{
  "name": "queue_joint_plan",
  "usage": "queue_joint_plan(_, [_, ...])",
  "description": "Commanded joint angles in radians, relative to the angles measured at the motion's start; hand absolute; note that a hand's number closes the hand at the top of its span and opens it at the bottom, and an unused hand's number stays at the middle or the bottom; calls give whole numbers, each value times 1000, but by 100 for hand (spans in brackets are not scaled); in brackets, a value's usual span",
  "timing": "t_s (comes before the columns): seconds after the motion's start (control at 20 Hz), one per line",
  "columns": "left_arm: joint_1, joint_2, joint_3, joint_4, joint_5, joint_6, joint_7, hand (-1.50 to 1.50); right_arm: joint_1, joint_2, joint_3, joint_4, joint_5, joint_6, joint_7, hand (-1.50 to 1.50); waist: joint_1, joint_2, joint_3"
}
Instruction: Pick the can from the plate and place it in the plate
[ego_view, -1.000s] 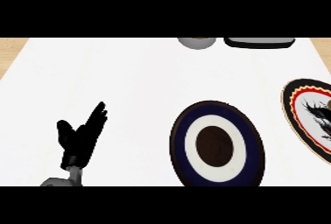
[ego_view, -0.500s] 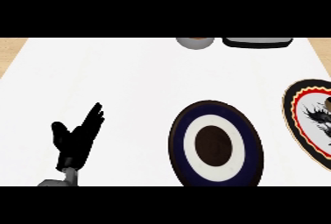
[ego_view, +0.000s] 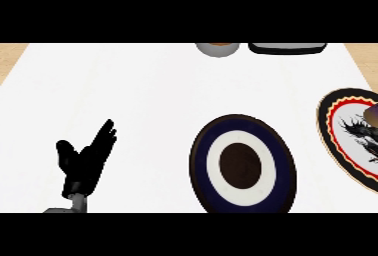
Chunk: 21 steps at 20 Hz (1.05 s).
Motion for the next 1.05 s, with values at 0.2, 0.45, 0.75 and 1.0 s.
queue_joint_plan(0.2, [21,-4,12,-21,2,-2,54,0,273,47,16,-213,-72,221,-31,-150,-9,2,-6])
queue_joint_plan(0.45, [42,-19,17,62,-12,-19,-21,0,428,60,40,-357,-44,223,2,-150,-9,4,-7])
queue_joint_plan(0.75, [54,-30,-4,-4,-48,-3,9,0,600,169,42,-638,-52,195,77,-150,-2,5,-6])
queue_joint_plan(1.0, [95,-44,2,13,-47,-20,-44,0,704,263,46,-798,-27,153,93,-150,-2,5,-6])
